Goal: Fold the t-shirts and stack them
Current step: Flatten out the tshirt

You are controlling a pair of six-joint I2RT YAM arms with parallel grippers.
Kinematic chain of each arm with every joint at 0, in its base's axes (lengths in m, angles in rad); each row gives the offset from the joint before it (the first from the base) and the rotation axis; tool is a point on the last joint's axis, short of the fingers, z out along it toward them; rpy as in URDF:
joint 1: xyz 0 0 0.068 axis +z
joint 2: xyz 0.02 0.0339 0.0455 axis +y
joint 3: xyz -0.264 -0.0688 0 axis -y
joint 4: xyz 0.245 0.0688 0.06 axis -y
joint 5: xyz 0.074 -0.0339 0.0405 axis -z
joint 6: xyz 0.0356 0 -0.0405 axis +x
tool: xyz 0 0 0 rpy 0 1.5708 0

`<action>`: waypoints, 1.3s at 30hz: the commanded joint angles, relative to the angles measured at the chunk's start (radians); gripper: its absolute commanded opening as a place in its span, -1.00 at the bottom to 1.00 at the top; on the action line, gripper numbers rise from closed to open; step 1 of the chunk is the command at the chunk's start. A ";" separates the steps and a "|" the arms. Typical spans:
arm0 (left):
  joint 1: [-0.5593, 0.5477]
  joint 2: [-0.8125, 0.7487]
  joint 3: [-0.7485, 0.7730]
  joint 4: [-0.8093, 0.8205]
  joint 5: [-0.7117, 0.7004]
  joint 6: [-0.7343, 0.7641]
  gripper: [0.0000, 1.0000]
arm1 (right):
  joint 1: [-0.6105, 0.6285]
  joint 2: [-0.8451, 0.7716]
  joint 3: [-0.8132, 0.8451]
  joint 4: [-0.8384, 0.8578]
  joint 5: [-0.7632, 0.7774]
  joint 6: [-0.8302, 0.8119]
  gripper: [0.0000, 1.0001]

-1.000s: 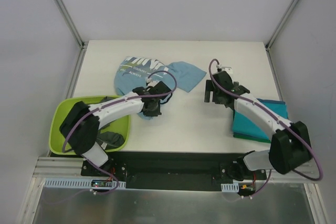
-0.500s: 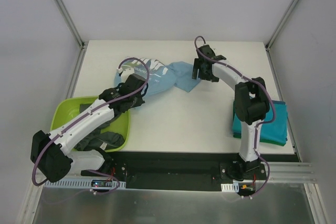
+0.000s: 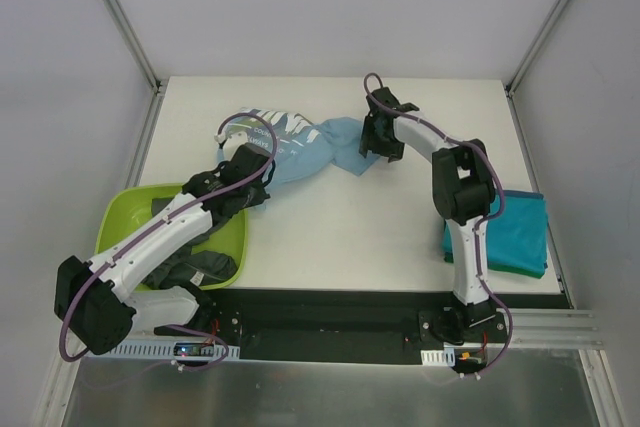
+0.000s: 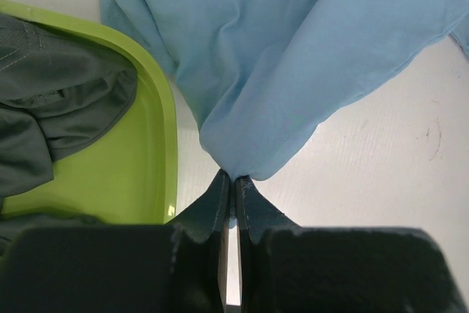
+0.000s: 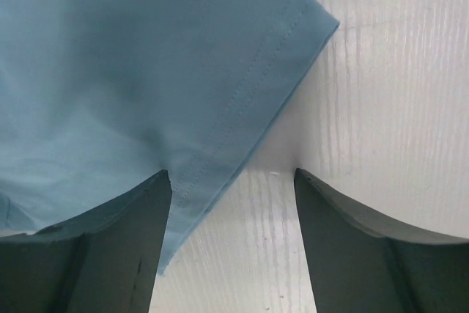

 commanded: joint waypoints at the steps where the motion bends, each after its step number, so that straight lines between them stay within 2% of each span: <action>1: 0.017 -0.036 -0.015 -0.001 -0.013 0.007 -1.00 | 0.004 0.057 0.059 -0.021 -0.053 0.033 0.36; 7: 0.029 -0.045 -0.029 0.002 -0.011 0.001 -1.00 | 0.029 0.155 0.185 -0.110 -0.045 0.047 0.25; 10: 0.034 -0.045 -0.029 0.002 -0.007 0.007 -1.00 | 0.052 0.201 0.266 -0.178 0.014 0.058 0.15; 13: 0.040 -0.050 -0.030 0.002 -0.008 0.009 -1.00 | 0.063 0.218 0.295 -0.211 0.053 0.081 -0.06; 17: 0.049 -0.064 -0.040 0.002 -0.014 0.009 -1.00 | 0.069 0.220 0.298 -0.219 0.061 0.079 -0.45; 18: 0.051 -0.070 -0.041 0.002 -0.017 0.009 -1.00 | 0.066 0.221 0.297 -0.219 0.057 0.075 -0.58; 20: 0.057 -0.079 -0.041 0.002 -0.020 0.012 -1.00 | 0.067 0.211 0.295 -0.219 0.065 0.062 -0.98; 21: 0.060 -0.085 -0.038 0.002 -0.022 0.015 -1.00 | 0.067 0.197 0.291 -0.221 0.073 0.052 -0.99; 24: 0.069 -0.099 -0.009 0.002 -0.039 0.033 -1.00 | 0.067 0.088 0.220 -0.176 0.163 0.003 -0.99; 30: 0.083 -0.110 0.140 0.004 -0.117 0.091 -1.00 | 0.033 -0.284 0.042 -0.083 0.301 -0.154 -0.99; 35: 0.095 -0.139 0.322 0.004 -0.174 0.194 -1.00 | -0.016 -0.541 0.027 -0.095 0.352 -0.272 -0.99; 39: 0.097 -0.166 0.488 0.016 -0.203 0.297 -1.00 | -0.039 -0.714 0.077 -0.119 0.370 -0.333 -0.99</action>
